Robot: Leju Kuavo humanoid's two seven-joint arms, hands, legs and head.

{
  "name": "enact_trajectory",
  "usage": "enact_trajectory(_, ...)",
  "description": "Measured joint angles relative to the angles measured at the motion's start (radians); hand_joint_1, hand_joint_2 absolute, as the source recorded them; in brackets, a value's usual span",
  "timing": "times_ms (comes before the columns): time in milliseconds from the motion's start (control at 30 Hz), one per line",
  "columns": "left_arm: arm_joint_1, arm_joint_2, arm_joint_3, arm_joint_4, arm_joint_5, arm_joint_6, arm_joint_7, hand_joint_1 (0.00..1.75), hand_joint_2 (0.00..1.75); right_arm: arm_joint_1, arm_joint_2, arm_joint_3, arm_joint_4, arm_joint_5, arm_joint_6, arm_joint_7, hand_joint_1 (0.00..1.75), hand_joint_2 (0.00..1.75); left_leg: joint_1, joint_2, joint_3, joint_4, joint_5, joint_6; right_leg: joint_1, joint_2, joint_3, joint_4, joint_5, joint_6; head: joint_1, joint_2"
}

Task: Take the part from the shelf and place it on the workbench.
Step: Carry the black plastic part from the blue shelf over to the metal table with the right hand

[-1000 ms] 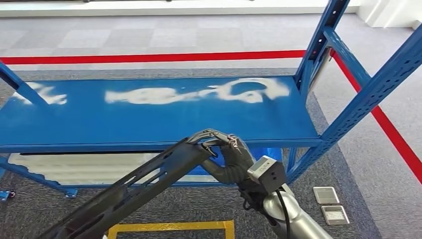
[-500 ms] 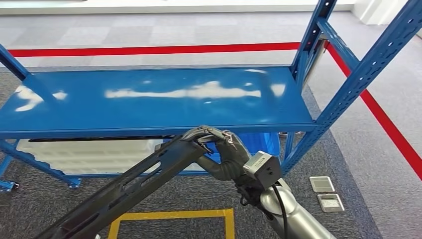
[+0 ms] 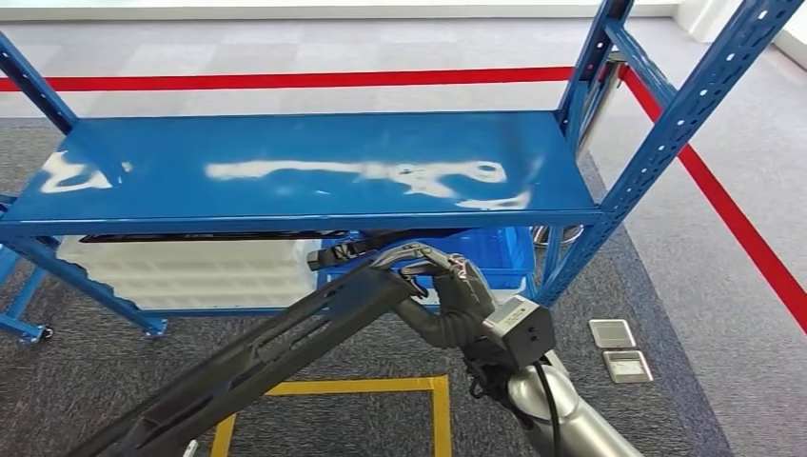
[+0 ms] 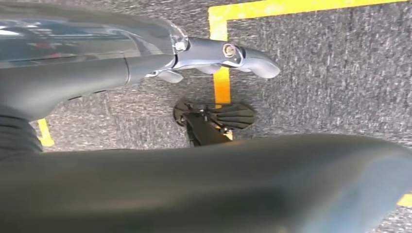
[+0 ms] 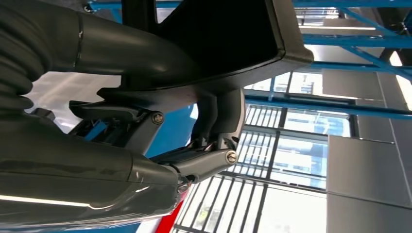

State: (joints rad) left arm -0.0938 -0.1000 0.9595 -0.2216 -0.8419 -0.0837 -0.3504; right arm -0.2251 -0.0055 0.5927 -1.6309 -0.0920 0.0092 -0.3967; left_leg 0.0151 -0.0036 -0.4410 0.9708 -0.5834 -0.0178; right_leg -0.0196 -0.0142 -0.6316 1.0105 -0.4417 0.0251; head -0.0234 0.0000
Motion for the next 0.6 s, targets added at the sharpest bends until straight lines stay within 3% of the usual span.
enact_trajectory(67, -0.003, 0.0, 0.0, 0.0, 0.0, 0.0, 0.002, 0.0, 1.75, 0.006, -0.005, -0.003, -0.008, 0.0, 0.0, 0.0, 1.75, 1.75, -0.001, 0.005, -0.016, 0.001, 0.014, 0.02, -0.004, 0.002, -0.01, 0.007, -0.009, 0.011, 0.0, 0.0)
enact_trajectory(100, -0.004, 0.0, 0.0, 0.0, 0.0, 0.0, 0.002, 0.0, 1.75, 0.009, -0.008, -0.004, -0.011, -0.001, 0.0, 0.0, 1.75, 1.75, -0.001, 0.008, -0.027, 0.0, 0.025, 0.03, -0.005, 0.003, -0.02, 0.031, -0.041, 0.014, 0.001, 0.0)
enact_trajectory(133, -0.004, 0.0, 0.0, 0.0, 0.0, 0.0, 0.002, 0.0, 1.75, 0.011, -0.01, -0.006, -0.013, -0.001, 0.001, 0.0, 1.75, 1.75, -0.002, 0.01, -0.04, 0.001, 0.036, 0.039, -0.006, 0.004, -0.034, 0.072, -0.087, 0.014, 0.001, 0.0)
enact_trajectory(200, -0.005, 0.0, 0.0, 0.0, 0.002, -0.001, 0.001, 0.0, 1.75, 0.013, -0.014, -0.008, -0.015, -0.002, 0.003, 0.002, 1.75, 1.75, -0.008, 0.013, -0.071, 0.004, 0.058, 0.048, -0.004, 0.006, -0.069, 0.205, -0.181, 0.015, 0.001, 0.0)
enact_trajectory(233, -0.004, 0.0, 0.0, 0.0, 0.003, -0.002, 0.0, 0.0, 1.75, 0.014, -0.016, -0.008, -0.015, -0.003, 0.004, 0.004, 1.75, 1.75, -0.011, 0.014, -0.087, 0.007, 0.068, 0.05, -0.002, 0.006, -0.076, 0.261, -0.2, 0.015, 0.001, 0.0)
enact_trajectory(267, -0.004, 0.0, 0.0, 0.0, 0.003, -0.002, -0.001, 0.0, 1.75, 0.016, -0.017, -0.009, -0.015, -0.004, 0.005, 0.005, 1.75, 1.75, -0.014, 0.015, -0.103, 0.011, 0.078, 0.052, 0.0, 0.007, -0.07, 0.293, -0.2, 0.014, 0.001, 0.0)
enact_trajectory(300, -0.003, 0.0, 0.0, 0.0, 0.004, -0.003, -0.002, 0.0, 1.75, 0.016, -0.018, -0.009, -0.015, -0.004, 0.007, 0.006, 1.75, 1.75, -0.017, 0.016, -0.118, 0.016, 0.085, 0.052, 0.002, 0.008, -0.045, 0.285, -0.179, 0.012, 0.001, 0.0)
enact_trajectory(333, -0.002, -0.001, 0.0, 0.0, 0.004, -0.004, -0.004, 0.0, 1.75, 0.016, -0.018, -0.009, -0.016, -0.004, 0.008, 0.006, 1.75, 1.75, -0.019, 0.016, -0.132, 0.023, 0.091, 0.051, 0.004, 0.008, -0.003, 0.241, -0.153, 0.008, 0.001, 0.0)
enact_trajectory(367, -0.002, -0.001, 0.0, 0.0, 0.004, -0.006, -0.005, 0.0, 1.75, 0.015, -0.018, -0.01, -0.017, -0.004, 0.008, 0.006, 1.75, 1.75, -0.019, 0.016, -0.144, 0.03, 0.096, 0.05, 0.007, 0.009, 0.051, 0.171, -0.136, 0.001, 0.001, 0.0)
enact_trajectory(433, 0.001, -0.003, 0.0, 0.0, 0.004, -0.008, -0.006, 0.0, 1.75, 0.014, -0.018, -0.01, -0.02, -0.006, 0.011, 0.007, 1.75, 1.75, -0.022, 0.015, -0.161, 0.044, 0.105, 0.044, 0.015, 0.01, 0.143, 0.035, -0.133, -0.011, 0.001, 0.0)
enact_trajectory(467, 0.003, -0.003, 0.0, 0.0, 0.004, -0.008, -0.007, 0.0, 1.75, 0.013, -0.018, -0.01, -0.022, -0.007, 0.013, 0.007, 1.75, 1.75, -0.023, 0.016, -0.166, 0.048, 0.11, 0.039, 0.018, 0.01, 0.165, -0.002, -0.139, -0.015, 0.001, 0.0)
enact_trajectory(533, 0.008, -0.003, 0.0, 0.0, 0.004, -0.006, -0.007, 0.0, 1.75, 0.012, -0.018, -0.01, -0.023, -0.01, 0.02, 0.008, 1.75, 1.75, -0.023, 0.016, -0.176, 0.05, 0.122, 0.028, 0.018, 0.01, 0.164, -0.019, -0.138, -0.021, 0.001, 0.0)
enact_trajectory(600, 0.013, -0.002, 0.0, 0.001, 0.004, -0.004, -0.007, 0.0, 1.75, 0.011, -0.017, -0.01, -0.023, -0.015, 0.028, 0.008, 1.75, 1.75, -0.021, 0.014, -0.189, 0.07, 0.096, 0.015, 0.013, 0.006, 0.149, -0.023, -0.126, -0.035, 0.001, 0.0)
